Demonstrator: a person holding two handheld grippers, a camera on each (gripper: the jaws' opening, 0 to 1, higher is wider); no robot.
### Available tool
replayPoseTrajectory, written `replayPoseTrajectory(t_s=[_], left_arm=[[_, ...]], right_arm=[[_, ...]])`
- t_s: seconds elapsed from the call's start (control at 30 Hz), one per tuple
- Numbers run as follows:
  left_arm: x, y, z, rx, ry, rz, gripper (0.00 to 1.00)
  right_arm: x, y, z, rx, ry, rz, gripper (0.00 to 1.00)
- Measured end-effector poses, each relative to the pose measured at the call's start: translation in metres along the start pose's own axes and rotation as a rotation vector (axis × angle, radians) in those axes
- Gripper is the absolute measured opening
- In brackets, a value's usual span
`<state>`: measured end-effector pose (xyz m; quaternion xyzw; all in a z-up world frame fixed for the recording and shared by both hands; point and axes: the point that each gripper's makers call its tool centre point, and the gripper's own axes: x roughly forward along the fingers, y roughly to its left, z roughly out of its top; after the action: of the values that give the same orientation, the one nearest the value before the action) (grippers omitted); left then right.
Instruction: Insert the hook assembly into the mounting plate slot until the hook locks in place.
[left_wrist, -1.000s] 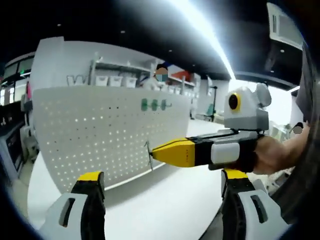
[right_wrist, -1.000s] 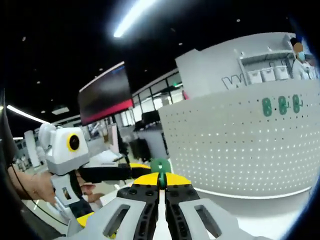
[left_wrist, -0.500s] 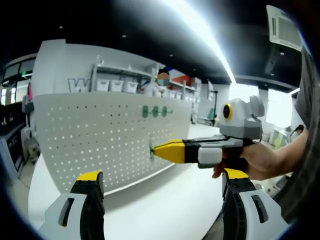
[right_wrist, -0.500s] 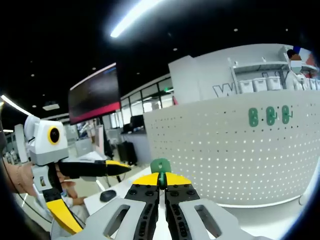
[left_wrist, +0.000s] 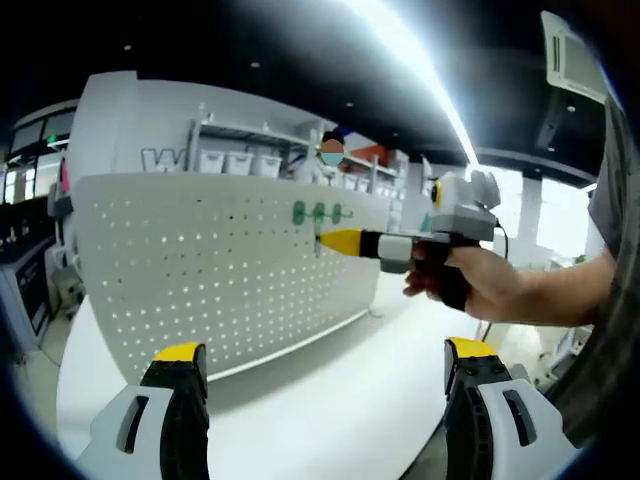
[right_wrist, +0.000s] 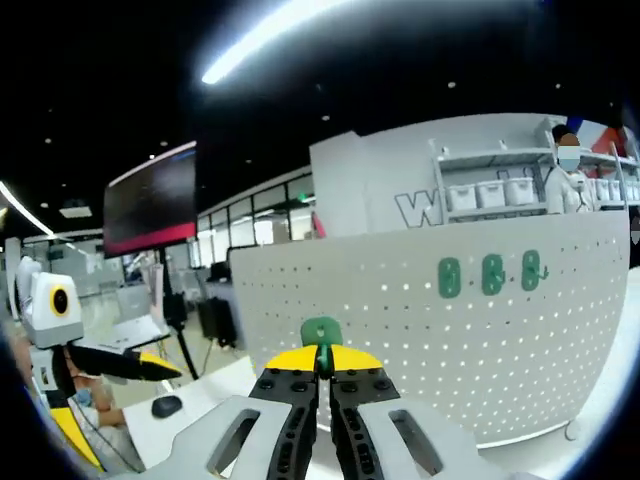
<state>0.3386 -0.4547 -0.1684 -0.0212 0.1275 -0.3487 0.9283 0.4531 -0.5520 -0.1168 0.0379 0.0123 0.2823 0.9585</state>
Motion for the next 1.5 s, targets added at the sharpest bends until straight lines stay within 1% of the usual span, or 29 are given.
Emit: replayPoseTrajectory(t_s=[0.2,0.27,0.3,0.43,0.47,0.57,0.8,0.93,1.07,1.13,1.17,1.27,1.33,1.4,1.43,1.5], left_arm=[[0.001,0.004,-0.002,0.000,0.006,0.012,1.00],[0.002,0.004,-0.001,0.040,0.012,0.021,1.00],[0.003,0.004,-0.002,0.043,0.017,0.021,1.00],[0.005,0.005,-0.003,0.026,0.020,0.017,1.00],[0.006,0.005,-0.005,0.023,0.025,0.018,1.00],[0.007,0.007,-0.007,0.019,0.033,0.018,1.00],[0.009,0.010,-0.011,0.012,0.044,0.023,1.00],[0.010,0.012,-0.014,0.004,0.051,0.026,1.00],[0.010,0.013,-0.015,-0.001,0.053,0.026,0.99],[0.011,0.010,-0.014,-0.037,0.040,0.014,0.99],[0.012,0.010,-0.014,-0.040,0.038,0.014,1.00],[0.012,0.008,-0.017,-0.022,0.055,0.013,0.99],[0.012,0.009,-0.021,-0.007,0.078,0.013,1.00],[0.011,0.013,-0.019,0.004,0.078,0.021,0.99],[0.010,0.015,-0.017,0.006,0.074,0.026,0.99],[0.009,0.018,-0.015,0.005,0.070,0.031,0.99]], right_arm=[[0.003,-0.035,0.006,-0.007,-0.018,-0.070,0.00],[0.004,-0.046,0.007,-0.020,-0.018,-0.088,0.00],[0.005,-0.050,0.008,-0.023,-0.019,-0.097,0.00],[0.004,-0.072,0.010,-0.026,-0.026,-0.138,0.00],[0.004,-0.080,0.011,-0.029,-0.027,-0.151,0.00],[-0.001,-0.097,0.017,-0.023,-0.045,-0.191,0.00],[-0.013,-0.136,0.025,-0.033,-0.060,-0.276,0.00],[-0.018,-0.151,0.026,-0.023,-0.066,-0.307,0.00],[-0.022,-0.164,0.022,-0.039,-0.055,-0.342,0.00],[-0.024,-0.173,0.022,-0.017,-0.062,-0.359,0.00],[-0.025,-0.177,0.022,-0.008,-0.068,-0.369,0.00],[-0.027,-0.186,0.025,-0.011,-0.078,-0.390,0.00],[-0.028,-0.195,0.026,-0.023,-0.078,-0.406,0.00],[-0.030,-0.202,0.026,-0.027,-0.076,-0.420,0.00],[-0.032,-0.210,0.027,-0.024,-0.077,-0.435,0.00],[-0.033,-0.220,0.030,-0.014,-0.089,-0.451,0.00]])
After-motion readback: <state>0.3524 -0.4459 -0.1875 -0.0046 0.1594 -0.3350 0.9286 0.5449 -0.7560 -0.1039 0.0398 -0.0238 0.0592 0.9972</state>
